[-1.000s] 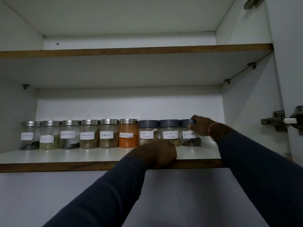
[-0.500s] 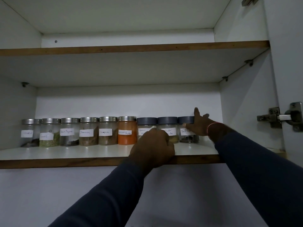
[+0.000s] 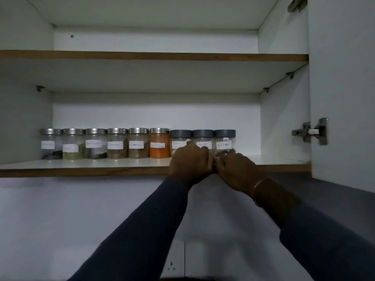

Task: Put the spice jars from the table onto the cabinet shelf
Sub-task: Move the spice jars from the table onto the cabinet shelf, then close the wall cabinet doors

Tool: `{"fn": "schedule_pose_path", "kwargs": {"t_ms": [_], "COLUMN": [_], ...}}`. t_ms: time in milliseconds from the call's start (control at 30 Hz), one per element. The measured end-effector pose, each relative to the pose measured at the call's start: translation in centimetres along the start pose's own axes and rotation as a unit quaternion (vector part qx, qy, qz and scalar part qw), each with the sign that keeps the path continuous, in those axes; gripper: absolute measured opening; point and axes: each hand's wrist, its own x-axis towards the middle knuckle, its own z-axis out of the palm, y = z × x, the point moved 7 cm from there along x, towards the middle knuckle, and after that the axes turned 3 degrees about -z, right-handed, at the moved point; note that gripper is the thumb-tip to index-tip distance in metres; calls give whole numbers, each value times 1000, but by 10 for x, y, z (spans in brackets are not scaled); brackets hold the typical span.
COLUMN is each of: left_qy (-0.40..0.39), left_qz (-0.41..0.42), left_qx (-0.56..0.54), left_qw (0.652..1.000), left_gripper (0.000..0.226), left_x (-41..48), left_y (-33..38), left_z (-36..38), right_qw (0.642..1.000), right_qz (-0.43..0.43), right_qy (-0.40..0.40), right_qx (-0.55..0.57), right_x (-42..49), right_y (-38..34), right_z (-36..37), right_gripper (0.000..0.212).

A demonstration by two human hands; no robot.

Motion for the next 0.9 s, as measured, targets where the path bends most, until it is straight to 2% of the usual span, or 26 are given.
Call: {"fn": "schedule_pose_path", "kwargs": {"t_ms": [100, 200, 333, 400, 500, 567, 700, 767, 900], "left_qy": [-16, -51, -137, -170, -188, -183, -134, -99, -23], "left_qz": [-13, 23, 56, 84, 76, 63, 57, 44, -66], "left_qx": [-21, -3, -24, 25, 123, 167, 284, 336, 435], "left_qw": [1000, 998, 989, 981, 971, 967, 948, 936, 898], "left_gripper": [33, 15, 9, 9, 16, 19, 14, 16, 26], "left_x": [-38, -69, -125, -163, -206, -220, -233, -236, -244], "left_y": [5, -1, -45, -81, -154, -190, -251, -272, -303], "left_z": [-5, -28, -83, -112, -178, -227, -356, -419, -524], "right_qw": [997, 994, 993, 990, 988, 988, 971, 956, 911], "right_qz": [73, 107, 84, 74, 28, -7, -97, -158, -233], "right_qy": [32, 5, -41, -87, -131, -132, -91, -62, -36], "right_qx": [19, 11, 77, 84, 75, 84, 199, 241, 339], "right_x": [-32, -49, -77, -86, -82, -72, -41, -34, -30], "right_y": [-2, -21, -90, -135, -220, -271, -407, -473, -577], "right_z": [-19, -28, -14, 1, 8, -1, -52, -88, -147], "right_gripper": [45, 47, 44, 51, 57, 55, 45, 51, 61]}}
